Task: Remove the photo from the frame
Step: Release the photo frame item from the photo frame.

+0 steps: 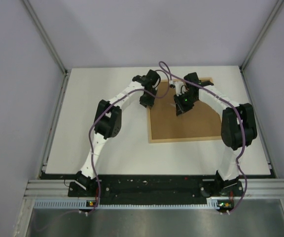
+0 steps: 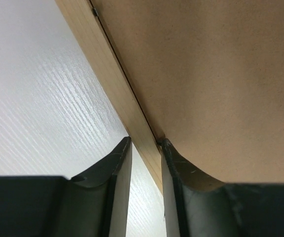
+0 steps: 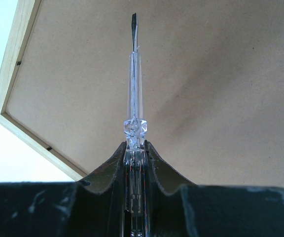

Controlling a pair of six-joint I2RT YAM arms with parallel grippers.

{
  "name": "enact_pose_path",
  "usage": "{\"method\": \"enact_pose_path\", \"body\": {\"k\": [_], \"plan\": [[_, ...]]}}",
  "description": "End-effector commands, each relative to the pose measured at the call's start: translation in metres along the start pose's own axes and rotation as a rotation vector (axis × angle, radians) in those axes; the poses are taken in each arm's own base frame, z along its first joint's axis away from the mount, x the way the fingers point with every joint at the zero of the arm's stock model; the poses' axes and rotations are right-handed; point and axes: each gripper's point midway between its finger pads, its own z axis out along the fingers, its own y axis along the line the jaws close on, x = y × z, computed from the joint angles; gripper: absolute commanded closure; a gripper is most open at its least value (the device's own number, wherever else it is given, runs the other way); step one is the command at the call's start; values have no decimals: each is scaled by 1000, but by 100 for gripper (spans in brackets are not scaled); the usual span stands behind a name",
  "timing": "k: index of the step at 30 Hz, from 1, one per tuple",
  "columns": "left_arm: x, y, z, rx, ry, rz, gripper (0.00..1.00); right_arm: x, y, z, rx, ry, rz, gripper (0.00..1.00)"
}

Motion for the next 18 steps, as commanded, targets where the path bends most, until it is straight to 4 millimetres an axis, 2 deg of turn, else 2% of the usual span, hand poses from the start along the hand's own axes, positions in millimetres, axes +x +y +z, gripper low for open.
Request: {"method": "enact_pose_path", "body": {"k": [1, 3, 6, 7, 13, 18], "plan": [[5, 12, 4, -45, 25, 6, 72, -10, 4, -5, -20, -42, -12, 100], [4, 12, 4, -45, 22, 6, 78, -10, 5, -5, -23, -45, -16, 100], [3, 12, 3, -49, 18, 1, 98, -10, 6, -5, -24, -44, -14, 100], [1, 12, 1, -48, 12, -3, 100, -10, 6, -5, -26, -43, -14, 100], [-3, 10, -5, -31, -5, -27, 100, -10, 7, -4, -36, -42, -10, 100], [-6, -10, -20, 84, -26, -70, 100, -9, 7, -1, -41, -38, -3, 100]]}}
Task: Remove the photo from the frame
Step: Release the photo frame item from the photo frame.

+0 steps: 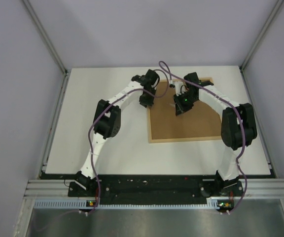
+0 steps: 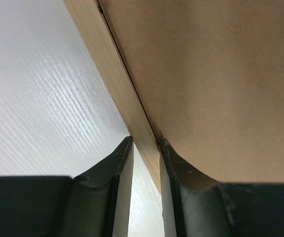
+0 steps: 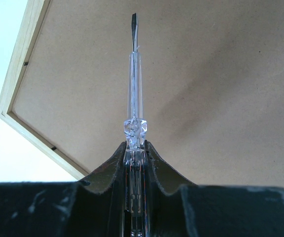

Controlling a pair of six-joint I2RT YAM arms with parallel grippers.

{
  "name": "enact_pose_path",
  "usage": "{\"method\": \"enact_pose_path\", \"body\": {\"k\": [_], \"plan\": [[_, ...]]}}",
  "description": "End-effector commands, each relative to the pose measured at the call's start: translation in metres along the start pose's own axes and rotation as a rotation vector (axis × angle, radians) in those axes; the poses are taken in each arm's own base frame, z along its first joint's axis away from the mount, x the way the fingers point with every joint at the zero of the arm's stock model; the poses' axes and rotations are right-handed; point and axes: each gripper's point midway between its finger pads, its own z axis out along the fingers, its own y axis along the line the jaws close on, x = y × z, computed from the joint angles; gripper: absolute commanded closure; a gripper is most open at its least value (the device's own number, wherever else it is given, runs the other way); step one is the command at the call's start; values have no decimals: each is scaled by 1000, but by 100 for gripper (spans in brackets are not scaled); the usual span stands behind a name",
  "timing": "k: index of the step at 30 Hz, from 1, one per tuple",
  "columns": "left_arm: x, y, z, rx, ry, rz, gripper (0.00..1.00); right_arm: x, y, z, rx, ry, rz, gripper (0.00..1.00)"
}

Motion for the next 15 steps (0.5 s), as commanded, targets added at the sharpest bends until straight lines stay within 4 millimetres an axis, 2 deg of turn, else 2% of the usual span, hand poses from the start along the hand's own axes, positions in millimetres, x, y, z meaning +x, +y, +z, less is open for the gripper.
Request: {"method": "enact_pose_path", "body": {"k": [1, 5, 8, 15], "plan": [[-6, -13, -22, 100, -32, -49, 100, -8, 4, -2, -21, -34, -4, 100], [-14, -18, -36, 169, -81, -100, 100, -8, 5, -3, -23, -37, -5, 100], [-23, -13, -44, 210, -113, -169, 100, -8, 6, -3, -26, -36, -3, 100], [-21, -10, -41, 357, -75, -302, 100, -6, 7, 1, -42, -28, 6, 100]]}}
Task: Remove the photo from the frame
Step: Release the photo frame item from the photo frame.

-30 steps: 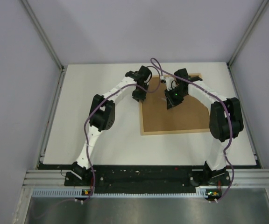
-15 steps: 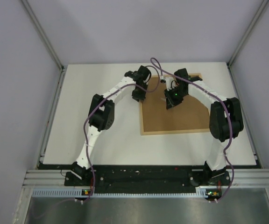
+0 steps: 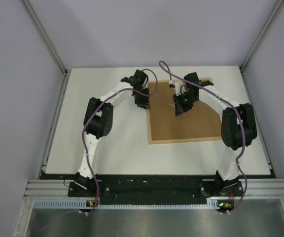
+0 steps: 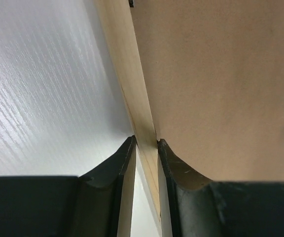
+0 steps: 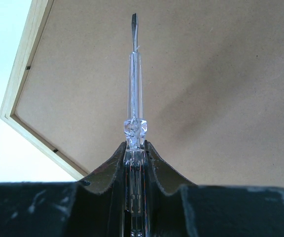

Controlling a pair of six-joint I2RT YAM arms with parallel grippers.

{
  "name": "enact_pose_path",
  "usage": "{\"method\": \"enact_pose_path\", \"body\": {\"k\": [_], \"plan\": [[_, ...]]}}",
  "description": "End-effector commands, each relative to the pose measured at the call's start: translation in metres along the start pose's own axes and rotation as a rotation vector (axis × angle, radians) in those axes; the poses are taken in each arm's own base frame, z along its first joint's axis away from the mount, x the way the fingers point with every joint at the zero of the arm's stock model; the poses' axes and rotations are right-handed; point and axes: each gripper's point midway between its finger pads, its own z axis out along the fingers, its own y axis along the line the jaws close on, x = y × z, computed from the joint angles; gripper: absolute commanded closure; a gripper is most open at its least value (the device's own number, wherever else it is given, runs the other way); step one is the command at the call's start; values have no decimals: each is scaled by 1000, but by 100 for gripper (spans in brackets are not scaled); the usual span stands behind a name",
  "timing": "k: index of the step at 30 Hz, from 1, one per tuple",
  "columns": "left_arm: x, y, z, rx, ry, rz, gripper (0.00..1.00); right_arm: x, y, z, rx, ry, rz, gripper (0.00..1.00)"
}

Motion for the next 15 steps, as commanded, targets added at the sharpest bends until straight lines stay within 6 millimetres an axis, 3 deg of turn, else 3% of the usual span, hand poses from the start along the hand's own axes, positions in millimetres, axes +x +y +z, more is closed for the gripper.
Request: {"method": "enact_pose_path", "body": {"k": [1, 10, 15], "plan": [[-19, -26, -33, 206, -49, -84, 100, -5, 4, 2, -30, -23, 5, 100], [-26, -35, -36, 325, -36, -106, 100, 0, 3, 12, -45, 0, 24, 100], [-42, -23, -36, 230, -82, -76, 75, -1, 2, 13, -40, 2, 23, 100]]}}
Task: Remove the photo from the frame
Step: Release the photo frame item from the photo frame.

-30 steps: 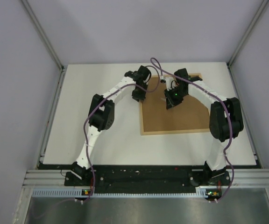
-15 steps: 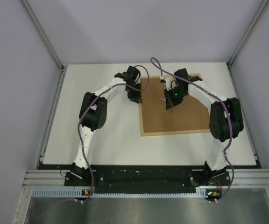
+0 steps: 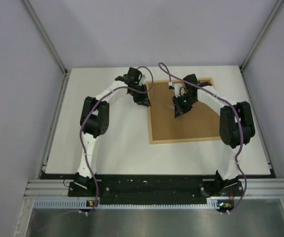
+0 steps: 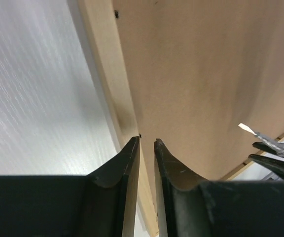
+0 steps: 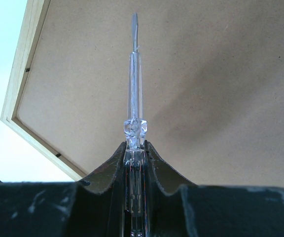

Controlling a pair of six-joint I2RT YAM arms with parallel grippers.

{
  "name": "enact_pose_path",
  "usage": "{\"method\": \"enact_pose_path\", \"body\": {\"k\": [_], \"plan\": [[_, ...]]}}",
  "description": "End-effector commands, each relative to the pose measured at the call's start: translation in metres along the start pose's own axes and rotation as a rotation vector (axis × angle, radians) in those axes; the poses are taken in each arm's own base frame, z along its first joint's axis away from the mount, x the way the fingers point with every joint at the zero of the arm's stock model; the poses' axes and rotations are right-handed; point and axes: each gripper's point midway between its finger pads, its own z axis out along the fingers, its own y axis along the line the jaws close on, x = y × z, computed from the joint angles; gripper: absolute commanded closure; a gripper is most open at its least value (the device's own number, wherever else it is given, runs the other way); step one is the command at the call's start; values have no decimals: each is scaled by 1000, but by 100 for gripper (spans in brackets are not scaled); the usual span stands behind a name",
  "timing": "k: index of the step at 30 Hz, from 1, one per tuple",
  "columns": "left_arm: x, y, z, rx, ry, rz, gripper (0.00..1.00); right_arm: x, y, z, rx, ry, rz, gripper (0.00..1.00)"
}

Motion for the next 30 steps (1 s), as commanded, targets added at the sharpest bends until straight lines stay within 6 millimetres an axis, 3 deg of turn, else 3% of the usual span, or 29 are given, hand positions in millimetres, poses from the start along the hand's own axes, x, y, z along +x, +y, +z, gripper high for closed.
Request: {"method": "enact_pose_path", "body": {"k": [1, 4, 7, 13, 17, 20, 23, 26, 30], "plan": [[-34, -21, -23, -15, -110, 78, 70, -11, -1, 1, -4, -30, -8, 100], [-39, -15, -21, -47, -126, 86, 53, -18, -4, -1, 10, -41, -13, 100], [-43, -5, -14, -89, -137, 107, 45, -29, -8, -2, 29, -56, -24, 100], [-56, 13, 3, -128, -152, 147, 44, -54, -16, -12, 68, -93, -49, 100], [-54, 19, 11, -156, -145, 161, 46, -53, -13, -13, 56, -96, -54, 100], [-47, 25, 16, -189, -122, 178, 53, -49, -13, -11, 51, -87, -54, 100], [-39, 28, 21, -191, -95, 187, 75, -50, -13, -12, 49, -90, -58, 100], [-30, 23, 23, -173, -67, 210, 87, -59, -12, -14, 46, -106, -68, 100], [-10, 11, 28, -162, -18, 276, 91, -72, -17, -12, 36, -93, -105, 100]]}}
